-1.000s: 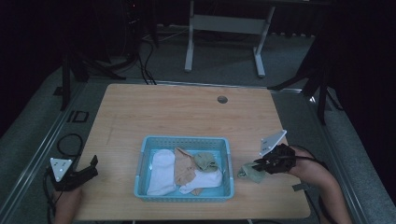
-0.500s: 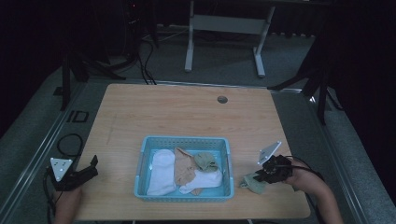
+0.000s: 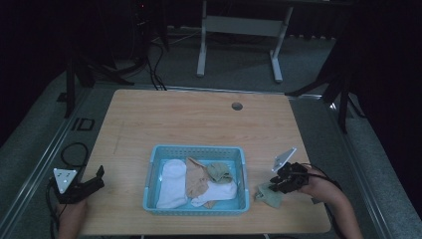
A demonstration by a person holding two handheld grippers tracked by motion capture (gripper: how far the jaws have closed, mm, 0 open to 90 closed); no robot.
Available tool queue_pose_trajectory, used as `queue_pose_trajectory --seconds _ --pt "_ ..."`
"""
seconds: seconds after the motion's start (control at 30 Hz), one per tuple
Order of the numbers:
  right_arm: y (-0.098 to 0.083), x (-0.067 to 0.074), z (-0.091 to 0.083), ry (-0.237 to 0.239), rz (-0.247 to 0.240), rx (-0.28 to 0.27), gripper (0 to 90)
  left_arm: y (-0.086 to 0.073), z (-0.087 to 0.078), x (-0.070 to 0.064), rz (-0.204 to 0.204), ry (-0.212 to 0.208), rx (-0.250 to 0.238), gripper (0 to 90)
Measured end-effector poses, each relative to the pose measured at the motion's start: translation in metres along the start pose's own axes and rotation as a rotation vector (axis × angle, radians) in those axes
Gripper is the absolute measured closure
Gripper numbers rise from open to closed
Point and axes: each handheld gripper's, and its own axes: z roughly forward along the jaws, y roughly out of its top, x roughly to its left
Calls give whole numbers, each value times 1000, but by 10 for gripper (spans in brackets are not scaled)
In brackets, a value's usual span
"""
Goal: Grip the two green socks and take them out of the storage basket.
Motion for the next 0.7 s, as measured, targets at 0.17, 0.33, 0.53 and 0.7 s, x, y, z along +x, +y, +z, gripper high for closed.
queue_pose_trajectory --seconds 0.17,0.33,0.53,0.7 --pt "8 1 -18 -32 3 -41 584 0 0 0 1 0 1 3" --pt "20 2 -32 -47 1 -67 582 0 0 0 1 0 0 3" --pt "37 8 -38 -54 -43 -80 580 0 0 0 0 -1 0 3" --pt "52 13 -41 -58 -73 -95 561 0 0 0 0 -1 0 4"
